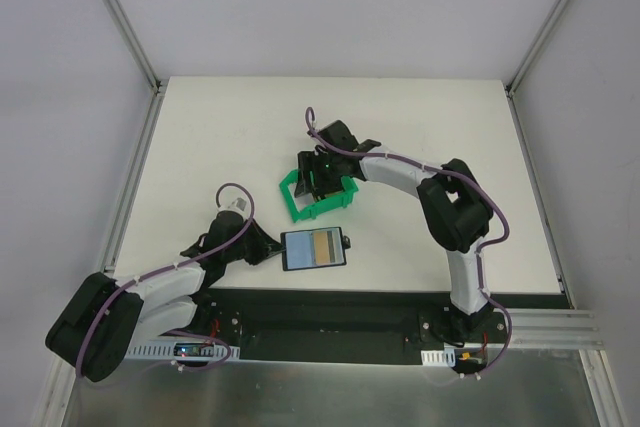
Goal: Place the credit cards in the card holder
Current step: Pick up the credit card from the storage box.
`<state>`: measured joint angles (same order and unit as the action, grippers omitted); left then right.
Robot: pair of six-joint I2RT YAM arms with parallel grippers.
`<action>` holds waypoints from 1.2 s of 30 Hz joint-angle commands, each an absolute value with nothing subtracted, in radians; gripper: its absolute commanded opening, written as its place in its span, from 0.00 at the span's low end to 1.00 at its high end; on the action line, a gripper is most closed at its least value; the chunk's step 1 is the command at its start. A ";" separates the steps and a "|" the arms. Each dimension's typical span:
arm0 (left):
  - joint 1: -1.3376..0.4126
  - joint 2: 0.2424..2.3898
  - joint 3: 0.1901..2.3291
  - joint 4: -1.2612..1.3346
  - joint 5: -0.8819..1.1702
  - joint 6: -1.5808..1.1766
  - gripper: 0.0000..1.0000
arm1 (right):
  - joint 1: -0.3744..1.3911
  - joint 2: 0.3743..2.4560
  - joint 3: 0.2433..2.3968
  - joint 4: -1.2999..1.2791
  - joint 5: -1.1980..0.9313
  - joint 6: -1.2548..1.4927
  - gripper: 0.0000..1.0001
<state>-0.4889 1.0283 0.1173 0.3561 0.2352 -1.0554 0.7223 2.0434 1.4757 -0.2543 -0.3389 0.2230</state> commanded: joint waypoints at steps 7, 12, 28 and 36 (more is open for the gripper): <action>-0.476 1.058 0.140 0.324 0.239 -1.020 0.00 | 0.713 1.993 1.499 -0.230 -0.394 0.219 0.55; -0.476 1.062 0.140 0.328 0.245 -1.019 0.00 | 0.713 1.979 1.490 -0.232 -0.399 0.218 0.49; -0.474 1.062 0.129 0.345 0.261 -1.025 0.00 | 0.712 1.936 1.485 -0.245 -0.391 0.210 0.26; -0.474 1.060 0.127 0.347 0.264 -1.025 0.00 | 0.709 1.898 1.497 -0.301 -0.243 0.144 0.12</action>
<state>-0.4824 1.0546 0.1287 0.3653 0.2607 -1.0477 0.7101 1.9755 1.4754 -0.2611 -0.3275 0.1951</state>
